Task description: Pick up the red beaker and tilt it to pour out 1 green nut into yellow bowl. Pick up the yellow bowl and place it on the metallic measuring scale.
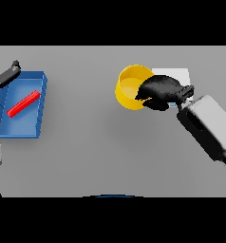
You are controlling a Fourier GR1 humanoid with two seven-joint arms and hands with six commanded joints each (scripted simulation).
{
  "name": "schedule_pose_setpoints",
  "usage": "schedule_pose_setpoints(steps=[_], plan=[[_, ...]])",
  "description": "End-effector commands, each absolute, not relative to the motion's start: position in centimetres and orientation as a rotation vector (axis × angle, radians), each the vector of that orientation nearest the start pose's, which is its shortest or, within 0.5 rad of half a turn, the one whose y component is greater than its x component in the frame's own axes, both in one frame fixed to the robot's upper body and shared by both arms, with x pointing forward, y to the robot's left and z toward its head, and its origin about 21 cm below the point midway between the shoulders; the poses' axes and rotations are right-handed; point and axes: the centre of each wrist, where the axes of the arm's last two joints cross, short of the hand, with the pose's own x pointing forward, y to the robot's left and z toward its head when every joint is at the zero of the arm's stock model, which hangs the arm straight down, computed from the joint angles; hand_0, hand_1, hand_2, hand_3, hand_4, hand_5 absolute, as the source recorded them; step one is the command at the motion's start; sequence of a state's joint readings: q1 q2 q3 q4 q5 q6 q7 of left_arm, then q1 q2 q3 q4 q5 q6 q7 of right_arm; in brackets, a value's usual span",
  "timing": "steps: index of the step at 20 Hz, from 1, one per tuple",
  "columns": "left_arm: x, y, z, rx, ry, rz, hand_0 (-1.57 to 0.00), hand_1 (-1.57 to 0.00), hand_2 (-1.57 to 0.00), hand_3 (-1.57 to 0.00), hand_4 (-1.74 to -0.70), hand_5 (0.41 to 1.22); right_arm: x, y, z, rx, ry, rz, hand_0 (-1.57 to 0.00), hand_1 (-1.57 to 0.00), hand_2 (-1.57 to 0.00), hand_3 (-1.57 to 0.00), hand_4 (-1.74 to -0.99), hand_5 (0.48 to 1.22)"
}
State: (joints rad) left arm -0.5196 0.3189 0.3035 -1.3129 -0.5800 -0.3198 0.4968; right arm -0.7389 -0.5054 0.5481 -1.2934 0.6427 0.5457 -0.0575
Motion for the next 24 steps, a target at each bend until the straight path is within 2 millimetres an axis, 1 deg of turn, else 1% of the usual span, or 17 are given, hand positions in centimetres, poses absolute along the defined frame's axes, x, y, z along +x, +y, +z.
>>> schedule_pose_setpoints(steps=[1,2,4,6,8,10,11,12,13,14,15,17,18,19,20,22,24], plan=[[36.0,32.6,12.7,0.706,-1.114,-0.476,0.0,0.0,0.0,0.0,-0.79,0.754,37.0,-17.7,13.0,-0.465,-1.258,1.859,-1.52,-1.55,-1.57,-1.34,-1.724,1.22],[36.1,32.6,13.0,0.703,-1.115,-0.463,0.0,0.0,0.0,0.0,-0.79,0.754,37.5,-18.0,13.0,-0.485,-1.256,1.855,-1.53,-1.56,-1.57,-1.38,-1.725,1.22],[36.1,32.7,13.3,0.703,-1.109,-0.456,0.0,0.0,0.0,0.0,-0.8,0.755,38.4,-19.4,13.5,-0.517,-1.263,1.824,-1.54,-1.56,-1.57,-1.42,-1.726,1.221],[36.2,32.9,13.1,0.71,-1.102,-0.456,0.0,0.0,0.0,0.0,-0.8,0.755,39.0,-20.5,13.6,-0.54,-1.249,1.804,-1.55,-1.56,-1.57,-1.38,-1.725,1.221],[35.9,33.0,13.0,0.703,-1.097,-0.458,0.0,0.0,0.0,0.0,-0.8,0.754,39.7,-21.4,13.2,-0.583,-1.217,1.793,-1.56,-1.57,-1.57,-1.31,-1.724,1.221],[36.1,33.2,13.2,0.705,-1.1,-0.457,0.0,0.0,0.0,0.0,-0.8,0.753,39.9,-22.2,13.5,-0.574,-1.224,1.792,-1.56,-1.57,-1.57,-1.27,-1.723,1.221],[36.1,32.9,13.2,0.699,-1.099,-0.445,0.0,0.0,0.0,0.0,-0.81,0.752,40.0,-21.9,13.6,-0.574,-1.223,1.797,-1.57,-1.55,-1.57,-1.33,-1.725,1.221],[36.0,33.0,13.3,0.701,-1.094,-0.442,0.0,0.0,0.0,0.0,-0.81,0.755,40.4,-22.6,12.6,-0.596,-1.194,1.761,-1.57,-1.53,-1.57,-1.38,-1.726,1.221],[35.6,33.0,13.0,0.694,-1.099,-0.442,0.0,0.0,0.0,0.0,-0.82,0.759,40.9,-23.7,12.2,-0.646,-1.153,1.713,-1.56,-1.5,-1.55,-1.42,-1.727,1.221],[35.5,33.1,13.1,0.701,-1.099,-0.437,0.0,0.0,0.0,0.0,-0.82,0.762,41.1,-24.5,11.6,-0.662,-1.132,1.685,-1.54,-1.46,-1.53,-1.45,-1.727,1.221],[35.4,32.5,13.1,0.698,-1.094,-0.441,0.0,0.0,0.0,0.0,-0.82,0.765,41.3,-24.7,11.3,-0.661,-1.128,1.672,-1.53,-1.43,-1.5,-1.47,-1.728,1.221],[35.5,32.5,13.4,0.702,-1.089,-0.426,0.0,0.0,0.0,0.0,-0.83,0.771,41.8,-25.1,11.0,-0.661,-1.126,1.66,-1.53,-1.41,-1.48,-1.51,-1.729,1.221],[35.6,32.6,13.7,0.705,-1.091,-0.423,0.0,0.0,0.0,0.0,-0.83,0.771,42.0,-25.7,10.5,-0.666,-1.115,1.65,-1.51,-1.38,-1.47,-1.52,-1.729,1.221],[35.4,32.7,13.3,0.7,-1.081,-0.419,0.0,0.0,0.0,0.0,-0.84,0.772,42.2,-26.1,10.5,-0.677,-1.098,1.633,-1.51,-1.37,-1.45,-1.53,-1.73,1.221],[35.5,32.7,13.4,0.704,-1.073,-0.419,0.0,0.0,0.0,0.0,-0.84,0.775,42.1,-26.4,10.3,-0.676,-1.083,1.63,-1.5,-1.34,-1.43,-1.54,-1.73,1.221],[35.5,32.6,13.3,0.696,-1.08,-0.423,0.0,0.0,0.0,0.0,-0.85,0.783,42.2,-26.4,9.9,-0.671,-1.074,1.634,-1.45,-1.28,-1.38,-1.55,-1.73,1.221],[35.5,32.5,13.6,0.708,-1.077,-0.424,0.0,0.0,0.0,0.0,-0.84,0.785,42.6,-26.7,9.7,-0.687,-1.056,1.631,-1.4,-1.22,-1.34,-1.56,-1.73,1.221]])
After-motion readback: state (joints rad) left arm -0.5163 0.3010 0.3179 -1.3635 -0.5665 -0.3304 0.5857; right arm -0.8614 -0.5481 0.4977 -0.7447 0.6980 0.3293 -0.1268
